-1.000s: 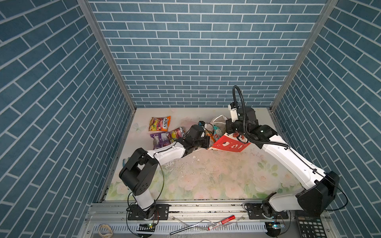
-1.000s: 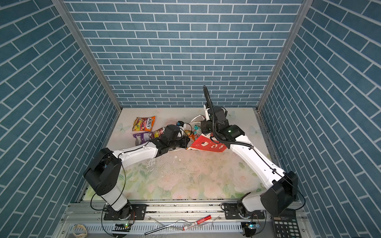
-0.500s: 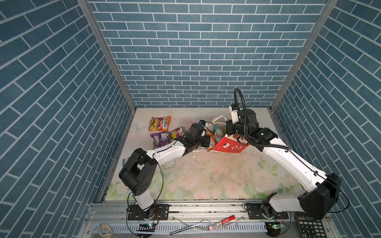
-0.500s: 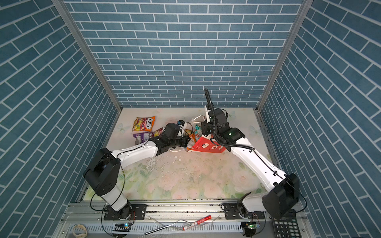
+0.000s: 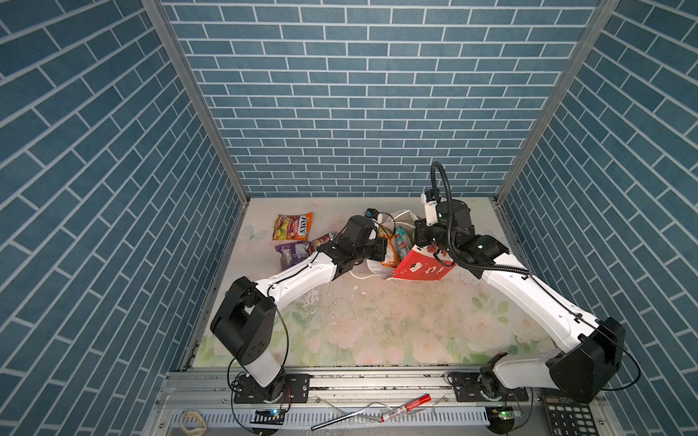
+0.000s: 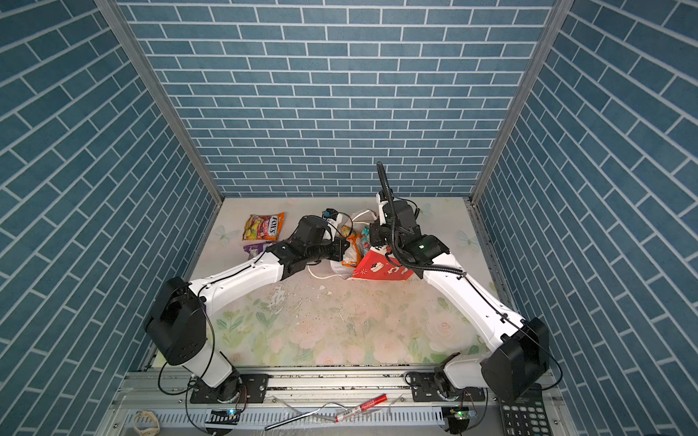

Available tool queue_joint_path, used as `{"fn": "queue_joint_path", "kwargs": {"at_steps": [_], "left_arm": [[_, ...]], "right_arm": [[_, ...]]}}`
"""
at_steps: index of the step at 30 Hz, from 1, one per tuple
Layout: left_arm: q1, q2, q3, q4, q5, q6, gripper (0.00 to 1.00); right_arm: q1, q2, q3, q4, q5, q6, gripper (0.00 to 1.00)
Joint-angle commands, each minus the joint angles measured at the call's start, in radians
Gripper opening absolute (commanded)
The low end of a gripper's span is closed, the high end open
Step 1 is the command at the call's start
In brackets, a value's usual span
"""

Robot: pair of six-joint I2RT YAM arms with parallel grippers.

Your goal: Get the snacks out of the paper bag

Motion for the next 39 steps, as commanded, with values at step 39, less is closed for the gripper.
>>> {"fn": "queue_joint_path", "kwargs": {"at_steps": [39], "left_arm": [[-0.002,-0.110,0.071,-0.043,-0.055,0.016,0.00]], "right_arm": [[-0.018,-0.193,-0.344,0.311,0.073,-0.149,0.00]]}}
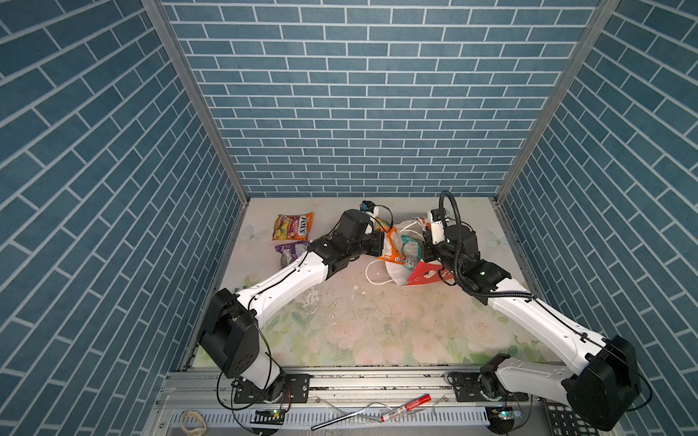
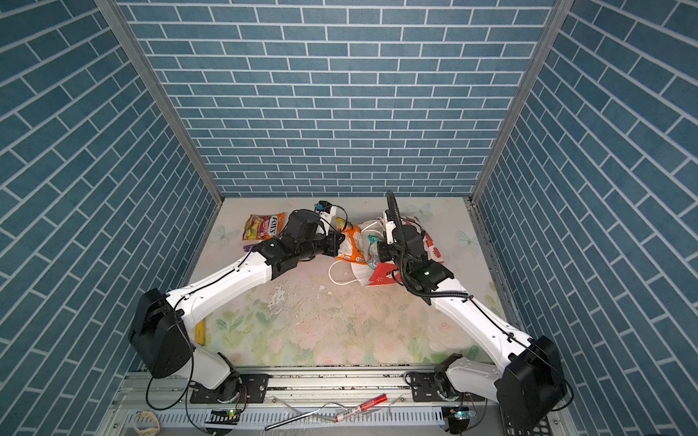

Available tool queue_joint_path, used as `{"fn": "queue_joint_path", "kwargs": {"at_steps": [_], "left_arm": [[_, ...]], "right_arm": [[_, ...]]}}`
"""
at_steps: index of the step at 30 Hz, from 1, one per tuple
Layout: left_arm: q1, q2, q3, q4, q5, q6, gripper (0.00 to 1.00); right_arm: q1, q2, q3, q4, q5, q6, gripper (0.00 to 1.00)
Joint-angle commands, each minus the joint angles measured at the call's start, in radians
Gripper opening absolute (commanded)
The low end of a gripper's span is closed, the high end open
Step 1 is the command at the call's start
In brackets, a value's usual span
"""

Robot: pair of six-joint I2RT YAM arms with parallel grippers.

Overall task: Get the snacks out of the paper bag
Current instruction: 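Grasp the orange packet with the left gripper and pull it out of the bag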

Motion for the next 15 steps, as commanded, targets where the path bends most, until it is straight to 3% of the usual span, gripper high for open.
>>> {"fn": "queue_joint_path", "kwargs": {"at_steps": [1,15], "left_arm": [[-0.002,-0.016,0.035,0.045,-0.005,0.001,0.00],[0.000,-0.118,0.010,0.018,0.004,0.004,0.00]], "right_arm": [[-0.004,-0.038,-0.005,0.015,-0.004,-0.016,0.00],[-0.011,-0.069,-0.015,0.003,0.032,-0.016,0.00]]}}
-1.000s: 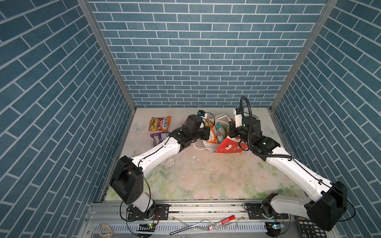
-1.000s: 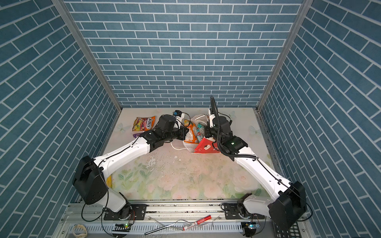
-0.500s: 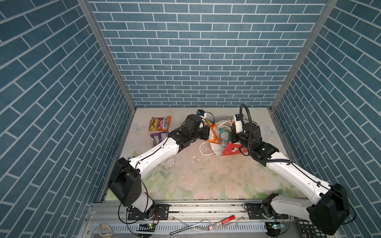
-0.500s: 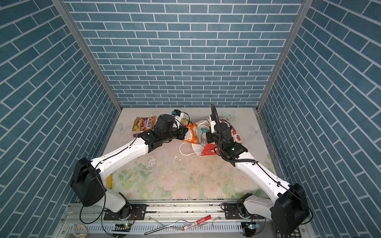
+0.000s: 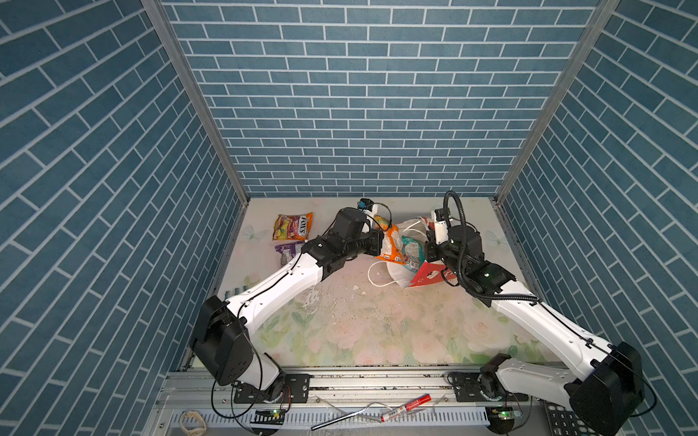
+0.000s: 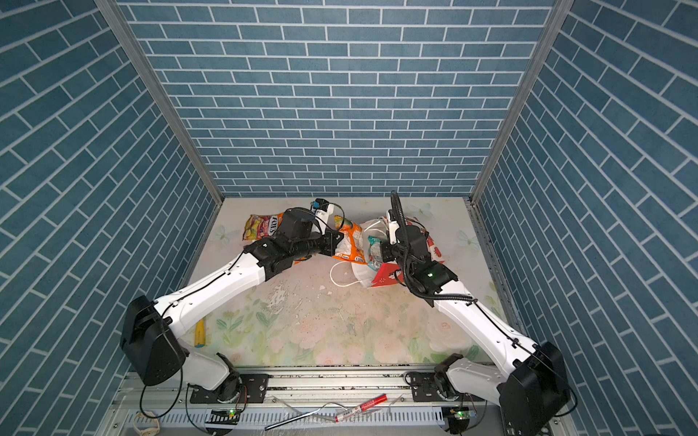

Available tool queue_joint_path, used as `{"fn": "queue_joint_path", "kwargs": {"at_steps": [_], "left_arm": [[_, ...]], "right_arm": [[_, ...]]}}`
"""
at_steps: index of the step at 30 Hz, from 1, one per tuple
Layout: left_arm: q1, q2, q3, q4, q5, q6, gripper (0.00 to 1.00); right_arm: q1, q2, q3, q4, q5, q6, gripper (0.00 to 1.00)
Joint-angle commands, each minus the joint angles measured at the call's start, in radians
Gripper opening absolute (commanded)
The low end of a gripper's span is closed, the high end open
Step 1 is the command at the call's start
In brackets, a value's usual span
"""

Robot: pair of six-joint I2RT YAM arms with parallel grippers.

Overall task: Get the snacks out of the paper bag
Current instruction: 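Grasp the orange packet with the left gripper and pull it out of the bag, then carry the orange packet with the left gripper onto the Fox's packet pile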

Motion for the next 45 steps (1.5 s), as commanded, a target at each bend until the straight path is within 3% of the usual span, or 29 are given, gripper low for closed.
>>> {"fn": "queue_joint_path", "kwargs": {"at_steps": [1,21,30,40,45], "left_arm": [[-0.001,-0.053,-0.002,0.048,-0.030,0.006,0.00],[0.000,-0.146,-0.030,0.030,-0.140,0.046,0.00],[0.002,-0.211,-0.070,-0.018,-0.271,0.090,0.00],[0.091,-0.295,-0.169,-0.047,-0.291,0.031,0.00],[0.164,-0.305,-0.245,0.010,-0.179,-0.046,0.00]], "right_arm": [[-0.004,-0.037,-0.012,0.019,0.021,-0.016,0.00],[-0.007,-0.092,-0.038,0.007,0.043,-0.015,0.00],[-0.006,-0.105,-0.042,0.003,0.048,-0.016,0.00],[-0.007,-0.111,-0.043,0.000,0.063,-0.027,0.00],[-0.008,-0.117,-0.043,-0.002,0.073,-0.039,0.00]]}}
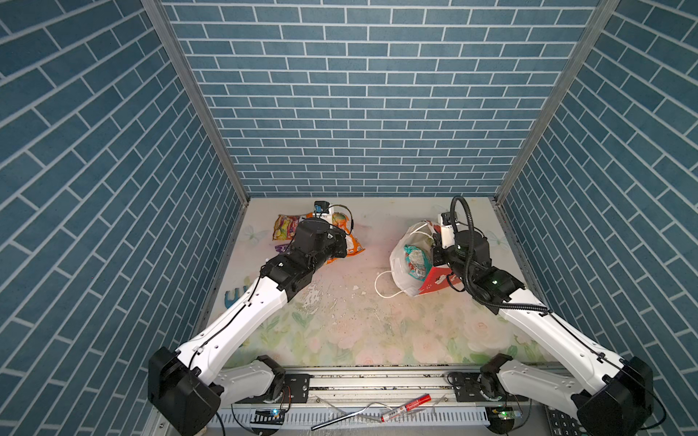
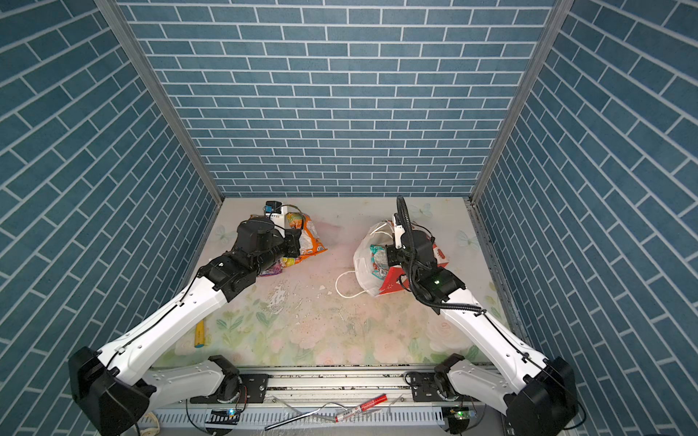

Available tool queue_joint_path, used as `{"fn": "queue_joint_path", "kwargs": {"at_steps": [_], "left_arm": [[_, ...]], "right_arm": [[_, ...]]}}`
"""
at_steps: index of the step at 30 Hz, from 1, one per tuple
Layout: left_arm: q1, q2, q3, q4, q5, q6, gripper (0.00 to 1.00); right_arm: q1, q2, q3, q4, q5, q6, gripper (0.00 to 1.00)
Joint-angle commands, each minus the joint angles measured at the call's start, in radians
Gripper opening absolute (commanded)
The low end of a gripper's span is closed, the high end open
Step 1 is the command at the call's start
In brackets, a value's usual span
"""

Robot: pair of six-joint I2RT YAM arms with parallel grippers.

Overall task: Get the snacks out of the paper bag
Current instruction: 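Carry the orange packet with the left gripper onto the Fox's packet pile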

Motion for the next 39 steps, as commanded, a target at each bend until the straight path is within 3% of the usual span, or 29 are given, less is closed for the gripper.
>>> {"fn": "queue_joint_path", "kwargs": {"at_steps": [1,15,39], "left_arm": [[0.032,-0.010,-0.029,0.058,0.050,-0.055,0.00],[0.124,0.059,-0.145,0.103,-0.066,-0.049,0.00],[0.369,0.229,-0.148,0.181,-0.029,-0.033,0.00]], "right_arm": [[-0.005,-0.039,-0.009,0.032,0.035,-0.022,0.00],[-0.005,-0.032,-0.018,0.040,0.037,-0.022,0.00],[-0.005,0.000,-0.022,0.048,0.037,-0.023,0.00]]}}
